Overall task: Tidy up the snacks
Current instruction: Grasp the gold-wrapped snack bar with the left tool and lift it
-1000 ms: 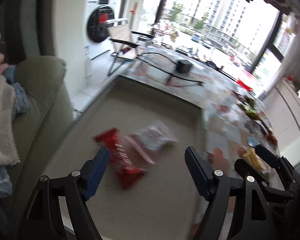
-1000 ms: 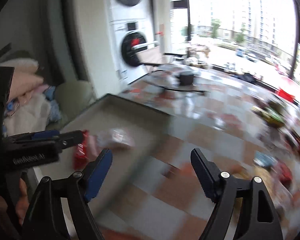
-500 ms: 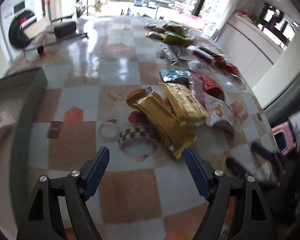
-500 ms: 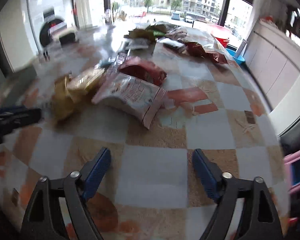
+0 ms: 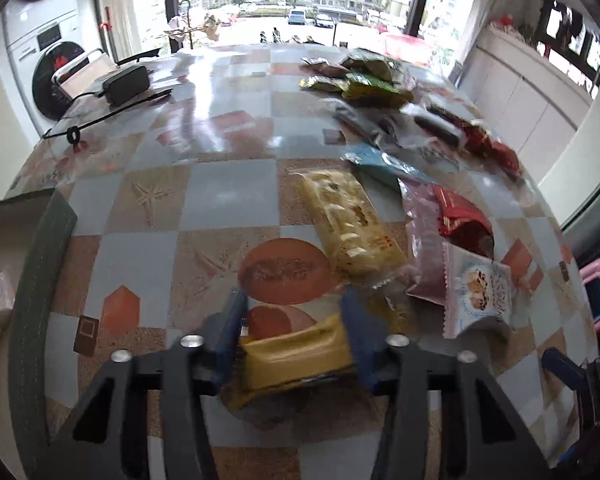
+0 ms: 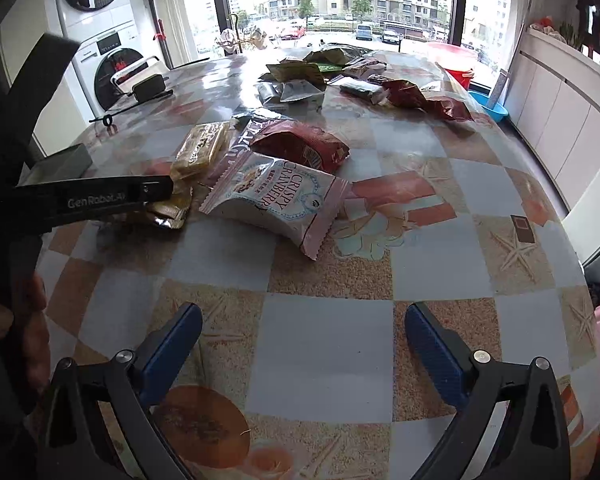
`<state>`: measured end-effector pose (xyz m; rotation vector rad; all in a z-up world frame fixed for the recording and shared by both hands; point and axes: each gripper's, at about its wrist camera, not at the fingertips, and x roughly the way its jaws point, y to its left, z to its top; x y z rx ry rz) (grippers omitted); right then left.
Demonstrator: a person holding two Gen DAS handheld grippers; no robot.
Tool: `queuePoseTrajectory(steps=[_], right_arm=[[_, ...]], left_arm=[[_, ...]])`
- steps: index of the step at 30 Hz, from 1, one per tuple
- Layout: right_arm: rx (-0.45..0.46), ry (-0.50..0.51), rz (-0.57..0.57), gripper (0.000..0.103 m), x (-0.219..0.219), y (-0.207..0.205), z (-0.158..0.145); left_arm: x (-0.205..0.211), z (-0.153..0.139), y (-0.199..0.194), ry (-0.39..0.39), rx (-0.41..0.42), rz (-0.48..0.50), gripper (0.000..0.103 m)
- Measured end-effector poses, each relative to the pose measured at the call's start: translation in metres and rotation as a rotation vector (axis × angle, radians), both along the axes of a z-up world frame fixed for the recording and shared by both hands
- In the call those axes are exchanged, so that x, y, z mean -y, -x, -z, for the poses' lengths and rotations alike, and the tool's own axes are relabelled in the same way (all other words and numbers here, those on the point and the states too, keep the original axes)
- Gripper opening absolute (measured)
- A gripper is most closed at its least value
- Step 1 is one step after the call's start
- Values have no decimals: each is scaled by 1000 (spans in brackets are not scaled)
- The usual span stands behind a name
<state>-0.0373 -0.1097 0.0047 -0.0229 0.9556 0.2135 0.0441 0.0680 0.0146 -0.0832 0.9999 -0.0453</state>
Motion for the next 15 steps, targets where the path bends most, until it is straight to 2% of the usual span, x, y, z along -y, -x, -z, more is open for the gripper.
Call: queuePoseTrajectory(steps=[1, 2, 4, 7, 10, 11, 13, 15], right_arm=[[1, -5, 0, 102, 0, 0, 0], [1, -10, 0, 102, 1, 0, -1], [2, -15, 0, 102, 1, 0, -1], [3, -21, 1, 102, 1, 1, -1], [2, -24, 2, 102, 2, 0, -1], [2, -24, 2, 102, 2, 0, -1], [1, -18, 1, 102, 1, 0, -1], [0, -13, 1, 102, 0, -1, -1]], left_arm=[[-5, 1, -1, 1, 1, -9, 8], [-13, 1, 2, 31, 2, -10, 4], [-25, 2, 10, 107, 14, 13, 3], [-30, 1, 27, 86, 27, 31, 3], [-29, 0, 34, 128, 14, 99, 4], [-26, 0, 34, 112, 14, 119, 9], [-18, -3, 36, 80, 27, 166, 26], [-11, -9, 40, 75, 56, 216, 59]])
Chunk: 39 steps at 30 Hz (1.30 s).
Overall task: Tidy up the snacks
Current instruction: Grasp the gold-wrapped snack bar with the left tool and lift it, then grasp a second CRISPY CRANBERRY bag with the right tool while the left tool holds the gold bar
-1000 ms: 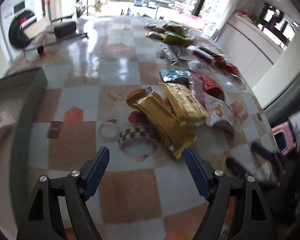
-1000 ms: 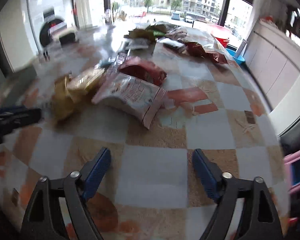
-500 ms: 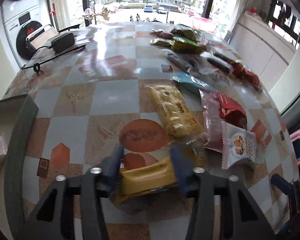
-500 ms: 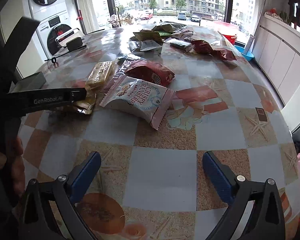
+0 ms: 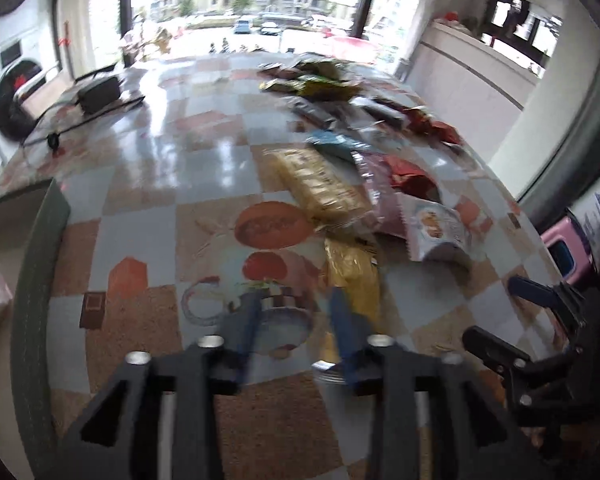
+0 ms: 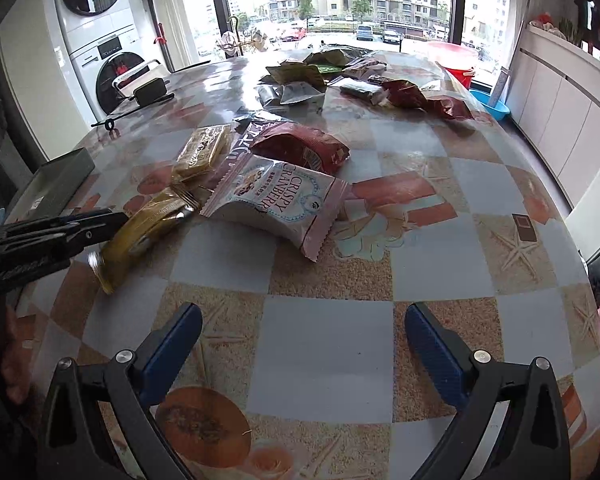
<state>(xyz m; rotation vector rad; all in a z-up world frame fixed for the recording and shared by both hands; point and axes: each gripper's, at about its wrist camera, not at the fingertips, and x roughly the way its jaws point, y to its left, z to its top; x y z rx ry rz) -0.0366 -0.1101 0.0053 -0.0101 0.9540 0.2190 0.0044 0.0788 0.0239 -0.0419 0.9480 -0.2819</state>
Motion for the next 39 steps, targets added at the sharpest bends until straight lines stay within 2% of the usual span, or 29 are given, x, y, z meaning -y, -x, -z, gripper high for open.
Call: queuePoseTrajectory(steps=[2, 6, 11, 13, 14, 16, 17, 22, 25, 27, 29, 31, 34, 37, 39], right_arm=[[-1, 7, 0, 102, -1, 0, 0], [-3, 21, -1, 102, -2, -1, 1], [-5, 24, 0, 102, -3, -1, 1], [-6, 27, 0, 102, -3, -1, 2], [-6, 31, 0, 102, -4, -1, 2], [-7, 32, 0, 102, -4, -1, 2], [-6, 31, 0, 102, -3, -1, 2], [-3, 19, -3, 102, -2, 0, 1], [-1, -55, -27, 102, 5, 1, -3], [-15, -61, -50, 102, 2, -5, -6], [5, -1, -98, 102, -10, -17, -12], [32, 84, -171, 102, -24, -28, -14], [78, 289, -367, 102, -54, -42, -6], [97, 301, -461, 102, -61, -51, -7], [48, 264, -497, 95, -63, -64, -4]], left_arm=[[7, -9, 6, 9, 30, 46, 72], [28, -21, 13, -44, 86, 108, 77], [52, 1, -2, -123, -7, 105, 77], [50, 10, -4, -96, -34, 74, 76], [50, 10, -2, -101, -13, 49, 71], [53, 11, 2, -149, 17, 38, 49], [52, 11, 4, -142, 27, 44, 23], [17, 11, 15, -29, 30, 0, 24], [-7, 11, 20, -11, 32, -40, 24], [-22, 12, 20, 41, 21, -73, 24], [-24, 12, 18, 47, 21, -91, 24], [-15, 11, 19, -10, 36, -90, 24], [-7, 11, 19, -58, 48, -87, 24], [-10, 12, 17, -37, 46, -90, 24], [-9, 12, 16, -45, 47, -89, 25]])
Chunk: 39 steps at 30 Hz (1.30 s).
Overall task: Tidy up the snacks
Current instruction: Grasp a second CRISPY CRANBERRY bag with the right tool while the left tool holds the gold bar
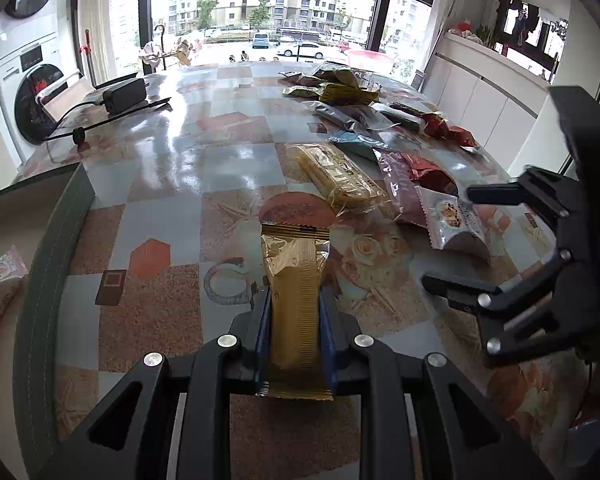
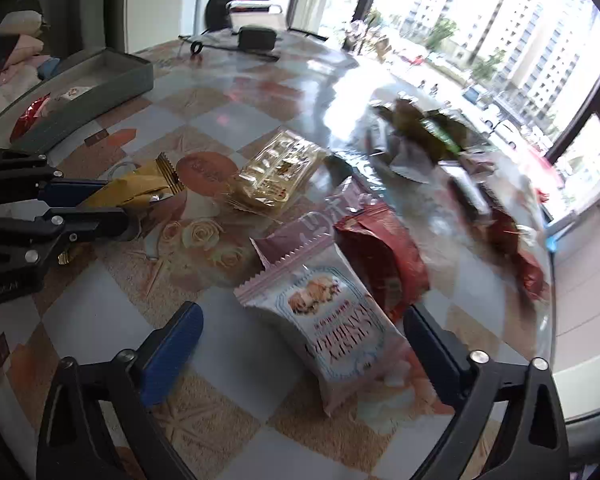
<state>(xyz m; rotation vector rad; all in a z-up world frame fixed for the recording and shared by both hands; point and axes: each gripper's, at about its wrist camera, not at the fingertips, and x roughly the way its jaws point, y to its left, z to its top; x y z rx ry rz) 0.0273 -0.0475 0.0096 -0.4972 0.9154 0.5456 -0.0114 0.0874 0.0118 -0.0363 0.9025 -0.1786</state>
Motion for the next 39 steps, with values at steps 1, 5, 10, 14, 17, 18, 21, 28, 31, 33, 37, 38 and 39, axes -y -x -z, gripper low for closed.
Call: queuePoseTrajectory(steps=[1, 5, 10, 14, 17, 18, 21, 28, 31, 33, 37, 38, 39], right_arm=[[-41, -32, 5, 82, 1, -6, 0], [-80, -78, 80, 65, 2, -2, -2], [-40, -132, 159, 65, 0, 42, -1], [16, -161, 268, 65, 2, 66, -2], [25, -225, 234, 85, 8, 79, -11], [5, -234, 207, 96, 8, 81, -14], [62, -157, 60, 102, 8, 95, -24], [-92, -112, -51, 102, 37, 86, -25], [-199, -161, 33, 101, 43, 93, -14], [-263, -230, 43, 101, 34, 101, -4], [-127, -206, 126, 101, 9, 97, 3], [-114, -197, 166, 101, 10, 92, 6], [-109, -212, 207, 101, 12, 87, 6]], left_arm=[[1, 0, 0, -5, 1, 0, 25], [2, 0, -1, 4, -1, 0, 25], [1, 0, 0, 10, 0, -2, 25], [1, -1, 0, 9, -1, -1, 25], [-1, -1, 0, 13, -2, 0, 25], [-2, -1, -1, 18, -3, 0, 25], [-5, 0, -1, 32, -4, -4, 25], [-6, 0, -1, 24, -1, -5, 25], [-7, 0, -1, 22, -1, -4, 25], [-6, 1, -1, 17, 0, -3, 25], [-7, 1, -1, 17, -1, -2, 25], [-6, 1, -1, 18, -1, -2, 25], [-7, 1, -1, 22, -2, -3, 25]])
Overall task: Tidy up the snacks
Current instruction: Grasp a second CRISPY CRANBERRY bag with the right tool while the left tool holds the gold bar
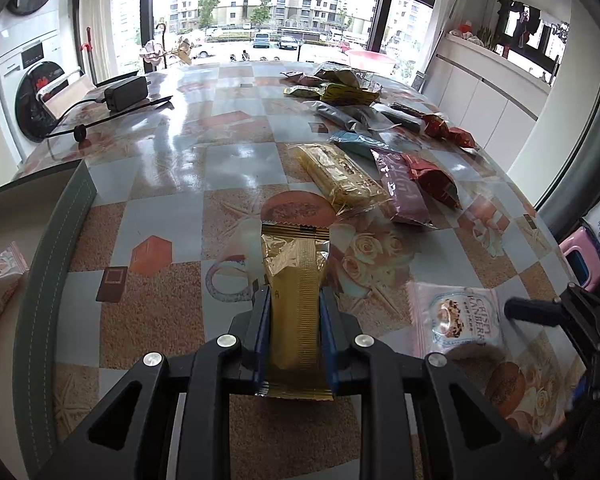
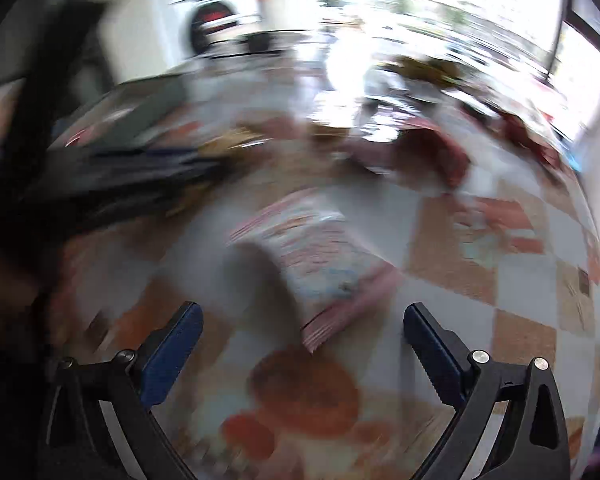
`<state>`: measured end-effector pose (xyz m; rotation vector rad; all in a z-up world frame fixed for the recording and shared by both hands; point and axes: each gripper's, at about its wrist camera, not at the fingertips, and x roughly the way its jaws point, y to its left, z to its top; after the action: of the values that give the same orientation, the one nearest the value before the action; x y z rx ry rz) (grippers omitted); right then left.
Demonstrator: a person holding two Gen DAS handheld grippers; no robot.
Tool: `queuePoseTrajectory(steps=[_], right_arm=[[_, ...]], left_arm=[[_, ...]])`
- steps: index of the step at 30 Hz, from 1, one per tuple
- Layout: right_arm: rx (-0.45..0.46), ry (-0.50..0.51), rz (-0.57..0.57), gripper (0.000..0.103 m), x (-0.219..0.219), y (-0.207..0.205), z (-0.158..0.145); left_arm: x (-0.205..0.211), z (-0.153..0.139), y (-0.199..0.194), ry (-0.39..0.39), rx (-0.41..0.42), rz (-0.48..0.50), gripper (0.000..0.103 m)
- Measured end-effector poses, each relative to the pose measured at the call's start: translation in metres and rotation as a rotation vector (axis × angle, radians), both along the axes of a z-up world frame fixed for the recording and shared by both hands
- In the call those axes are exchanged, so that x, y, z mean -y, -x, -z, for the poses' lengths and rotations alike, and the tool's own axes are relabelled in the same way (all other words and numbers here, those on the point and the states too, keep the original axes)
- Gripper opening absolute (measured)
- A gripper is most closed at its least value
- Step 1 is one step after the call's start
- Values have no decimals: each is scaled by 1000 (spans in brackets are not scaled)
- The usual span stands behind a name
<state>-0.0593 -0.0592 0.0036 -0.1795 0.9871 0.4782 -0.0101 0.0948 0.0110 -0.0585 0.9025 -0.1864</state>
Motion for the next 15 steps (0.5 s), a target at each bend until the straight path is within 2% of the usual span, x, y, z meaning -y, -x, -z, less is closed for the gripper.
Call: queuePoseTrajectory(steps=[1, 3, 7, 9, 10, 11, 12, 15], right_arm=[[3, -37, 6, 101, 2, -1, -4], [48, -27, -25, 101, 1, 1, -12], [155, 166, -217, 101, -19, 4, -18], [144, 221, -287, 99, -27, -5, -13], [124, 224, -302, 78, -27, -12, -8], [61, 135, -305, 50, -22, -27, -7], [15, 80, -282, 43, -18, -35, -6], [-3, 19, -210, 43, -14, -44, -4]], left_arm=[[1, 0, 0, 2, 0, 0, 25], [2, 1, 0, 4, 0, -1, 25], [1, 1, 0, -5, 1, 0, 25], [2, 1, 0, -4, 1, 0, 25], [2, 1, 0, -5, 1, 0, 25], [2, 1, 0, -7, 1, 1, 25], [2, 1, 0, -6, 1, 0, 25], [2, 1, 0, -6, 2, 0, 25]])
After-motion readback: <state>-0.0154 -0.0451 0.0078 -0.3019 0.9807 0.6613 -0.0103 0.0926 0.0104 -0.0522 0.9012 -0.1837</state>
